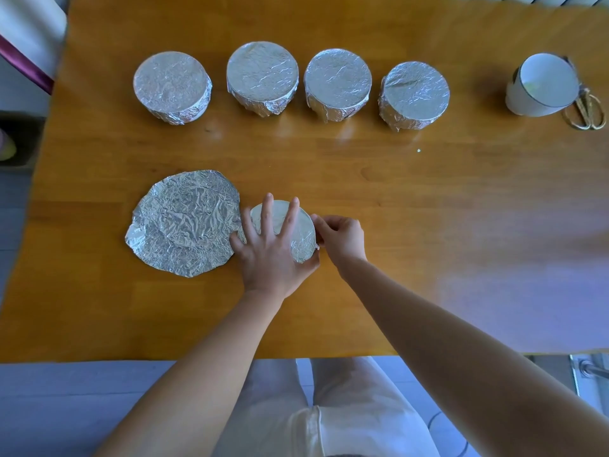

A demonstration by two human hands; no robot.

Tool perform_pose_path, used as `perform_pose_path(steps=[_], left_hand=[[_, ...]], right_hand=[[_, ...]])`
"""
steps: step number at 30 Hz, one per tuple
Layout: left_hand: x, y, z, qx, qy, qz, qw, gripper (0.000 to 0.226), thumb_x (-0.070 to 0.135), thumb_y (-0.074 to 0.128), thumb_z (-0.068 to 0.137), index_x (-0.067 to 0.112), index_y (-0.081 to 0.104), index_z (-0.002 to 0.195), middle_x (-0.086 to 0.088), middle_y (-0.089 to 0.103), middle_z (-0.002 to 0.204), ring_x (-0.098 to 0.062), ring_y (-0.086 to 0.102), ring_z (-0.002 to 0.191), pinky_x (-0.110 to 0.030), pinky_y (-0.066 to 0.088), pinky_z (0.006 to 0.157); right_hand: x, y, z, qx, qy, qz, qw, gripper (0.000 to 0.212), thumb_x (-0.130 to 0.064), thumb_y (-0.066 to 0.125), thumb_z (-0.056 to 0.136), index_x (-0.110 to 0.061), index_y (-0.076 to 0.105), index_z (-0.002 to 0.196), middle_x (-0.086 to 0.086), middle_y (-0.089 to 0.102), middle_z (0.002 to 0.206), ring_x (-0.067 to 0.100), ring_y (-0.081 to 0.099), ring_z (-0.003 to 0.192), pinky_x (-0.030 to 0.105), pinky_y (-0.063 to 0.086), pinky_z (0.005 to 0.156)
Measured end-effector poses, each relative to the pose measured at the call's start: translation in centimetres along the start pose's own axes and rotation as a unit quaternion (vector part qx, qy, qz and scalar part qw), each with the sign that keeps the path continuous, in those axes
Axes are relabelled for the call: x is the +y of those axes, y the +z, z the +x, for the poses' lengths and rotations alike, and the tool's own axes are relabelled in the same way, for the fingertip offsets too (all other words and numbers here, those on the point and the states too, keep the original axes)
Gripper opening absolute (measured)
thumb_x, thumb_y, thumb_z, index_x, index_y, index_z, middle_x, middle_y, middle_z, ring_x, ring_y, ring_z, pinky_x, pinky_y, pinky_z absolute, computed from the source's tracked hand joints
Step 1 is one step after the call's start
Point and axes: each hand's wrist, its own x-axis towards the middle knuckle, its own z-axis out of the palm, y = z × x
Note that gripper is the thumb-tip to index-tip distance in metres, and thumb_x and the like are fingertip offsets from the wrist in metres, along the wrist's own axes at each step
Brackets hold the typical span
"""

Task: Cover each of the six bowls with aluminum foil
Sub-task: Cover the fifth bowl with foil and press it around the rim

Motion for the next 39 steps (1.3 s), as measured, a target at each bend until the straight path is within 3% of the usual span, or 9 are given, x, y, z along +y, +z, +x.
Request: perform_pose_path(steps=[4,9,13,17,20,24,28,32,39], left_hand=[[0.0,0.1,0.0,0.0,0.003,-0.018,1.0,0.1,0.084,0.037,0.07,0.042,0.006,0.156,-0.004,0.011,0.165,-0.043,0.019,0.143,-0.057,0.034,0.097],[-0.1,0.3,0.1,-0.001,0.007,-0.025,1.0,0.105,0.086,0.045,0.07,0.04,0.006,0.157,-0.005,0.011,0.165,-0.044,0.019,0.143,-0.057,0.032,0.098],[-0.2,0.4,0.1,0.005,0.008,-0.023,1.0,0.107,0.09,0.04,0.067,0.04,0.01,0.157,-0.005,0.015,0.163,-0.043,0.022,0.142,-0.056,0.035,0.095],[-0.2,0.3,0.1,0.0,0.009,-0.021,1.0,0.109,0.09,0.044,0.067,0.04,0.009,0.157,-0.005,0.013,0.164,-0.043,0.021,0.142,-0.056,0.035,0.096],[-0.2,0.1,0.0,-0.007,0.008,-0.02,1.0,0.109,0.089,0.044,0.068,0.04,0.006,0.157,-0.005,0.01,0.164,-0.042,0.018,0.144,-0.056,0.034,0.097],[-0.1,0.1,0.0,-0.004,0.005,-0.024,1.0,0.108,0.089,0.046,0.068,0.04,0.008,0.157,-0.005,0.01,0.164,-0.042,0.018,0.144,-0.057,0.033,0.098],[-0.1,0.2,0.0,0.002,0.004,-0.024,1.0,0.106,0.088,0.045,0.068,0.04,0.01,0.157,-0.005,0.012,0.164,-0.042,0.02,0.143,-0.056,0.033,0.096],[-0.1,0.2,0.0,0.004,0.003,-0.023,1.0,0.105,0.087,0.044,0.068,0.04,0.011,0.156,-0.005,0.013,0.164,-0.043,0.02,0.143,-0.057,0.033,0.097],[0.0,0.2,0.0,-0.002,0.0,-0.025,1.0,0.107,0.084,0.049,0.068,0.04,0.009,0.157,-0.005,0.012,0.164,-0.043,0.019,0.144,-0.058,0.033,0.098]], right_hand=[[1.5,-1.7,-1.0,-0.053,-0.041,0.067,0.996,0.017,-0.01,0.058,0.091,-0.009,0.075,0.094,0.004,0.075,0.087,0.014,0.071,0.081,0.025,0.055,0.075],[2.6,-2.8,-1.4,-0.119,-0.066,0.071,0.988,0.029,0.018,0.052,0.081,0.003,0.067,0.101,0.012,0.072,0.096,0.011,0.069,0.087,0.018,0.052,0.076],[2.6,-3.1,-0.7,-0.135,-0.093,0.021,0.986,0.023,0.007,0.07,0.08,-0.008,0.071,0.097,0.008,0.074,0.095,0.016,0.07,0.088,0.031,0.056,0.083],[2.6,-2.6,-0.1,-0.086,-0.113,-0.038,0.989,0.014,0.001,0.072,0.08,-0.009,0.072,0.09,0.005,0.075,0.088,0.023,0.07,0.084,0.038,0.056,0.081],[2.6,-2.2,-0.1,-0.082,-0.114,-0.035,0.99,0.011,0.001,0.07,0.082,-0.004,0.069,0.093,0.009,0.073,0.088,0.021,0.068,0.079,0.029,0.055,0.074],[2.7,-1.8,-0.5,-0.066,-0.131,-0.062,0.987,0.013,0.003,0.064,0.085,-0.006,0.067,0.095,0.0,0.069,0.085,0.0,0.059,0.069,0.011,0.043,0.066],[3.3,-1.3,-0.8,-0.047,-0.133,-0.059,0.988,0.013,0.001,0.063,0.088,-0.006,0.069,0.097,0.0,0.068,0.088,-0.007,0.057,0.068,0.009,0.043,0.067],[3.3,-1.1,-0.8,-0.018,-0.133,-0.063,0.989,0.014,0.001,0.065,0.085,-0.011,0.069,0.09,0.003,0.065,0.093,0.0,0.055,0.07,0.009,0.043,0.067],[2.6,-1.2,-0.3,-0.019,-0.093,-0.057,0.994,0.009,-0.006,0.069,0.082,-0.014,0.067,0.085,-0.006,0.062,0.075,-0.002,0.05,0.056,0.016,0.045,0.059]])
